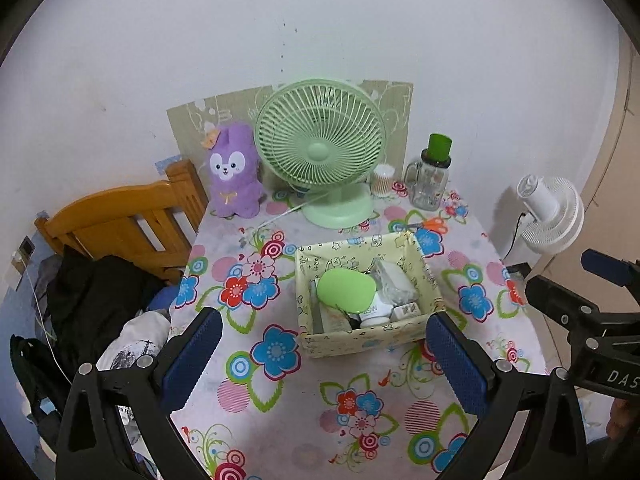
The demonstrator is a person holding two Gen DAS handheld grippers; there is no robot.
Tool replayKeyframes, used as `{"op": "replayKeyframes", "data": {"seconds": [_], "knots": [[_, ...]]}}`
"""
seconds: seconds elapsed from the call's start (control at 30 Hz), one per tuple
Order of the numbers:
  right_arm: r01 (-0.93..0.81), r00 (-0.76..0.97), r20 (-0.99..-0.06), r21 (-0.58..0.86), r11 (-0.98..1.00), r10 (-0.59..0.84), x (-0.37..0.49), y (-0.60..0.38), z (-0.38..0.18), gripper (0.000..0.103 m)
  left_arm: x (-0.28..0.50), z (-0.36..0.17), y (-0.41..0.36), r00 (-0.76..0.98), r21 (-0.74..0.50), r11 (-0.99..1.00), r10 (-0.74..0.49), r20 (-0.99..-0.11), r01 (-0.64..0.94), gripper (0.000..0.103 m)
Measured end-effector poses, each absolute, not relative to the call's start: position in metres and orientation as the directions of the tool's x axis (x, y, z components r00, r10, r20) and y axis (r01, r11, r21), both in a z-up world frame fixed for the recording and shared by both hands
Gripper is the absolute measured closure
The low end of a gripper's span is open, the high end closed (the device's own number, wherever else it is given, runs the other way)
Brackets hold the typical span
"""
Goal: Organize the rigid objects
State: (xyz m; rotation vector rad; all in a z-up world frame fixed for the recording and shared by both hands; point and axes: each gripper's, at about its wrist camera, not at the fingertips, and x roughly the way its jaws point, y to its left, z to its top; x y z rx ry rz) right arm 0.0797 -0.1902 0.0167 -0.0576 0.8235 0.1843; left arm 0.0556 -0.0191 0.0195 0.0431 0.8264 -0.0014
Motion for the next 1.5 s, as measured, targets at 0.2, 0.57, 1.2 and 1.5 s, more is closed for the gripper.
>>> {"op": "replayKeyframes", "data": {"seconds": [0.2, 0.57, 1.2, 1.5], "knots": [[-0.182, 0.672, -0.727, 0.023, 0.983, 0.142, 0.065, -0.195, 0.025, 0.005, 0.038, 0.027, -0.021, 0.696, 0.036, 0.999, 0.013, -0.718, 0.019, 0.000], [-0.182, 0.710, -0.690, 0.019, 0.983, 0.144, 0.034, -0.200, 0.043, 0.004, 0.009, 0.043, -0.020, 0.724, 0.026, 0.999, 0.037, -0.689, -0.026, 0.000], [-0.185, 0.735, -0.657, 0.044, 0.982, 0.168, 0.006, -0.201, 0.042, 0.001, -0.022, 0.049, -0.017, 0.751, -0.004, 0.998, 0.041, -0.660, -0.058, 0.000], [-0.193, 0.746, -0.643, 0.042, 0.980, 0.174, 0.003, -0.198, 0.040, 0.000, -0.024, 0.050, -0.017, 0.756, 0.004, 0.998, 0.047, -0.653, -0.059, 0.000]]}}
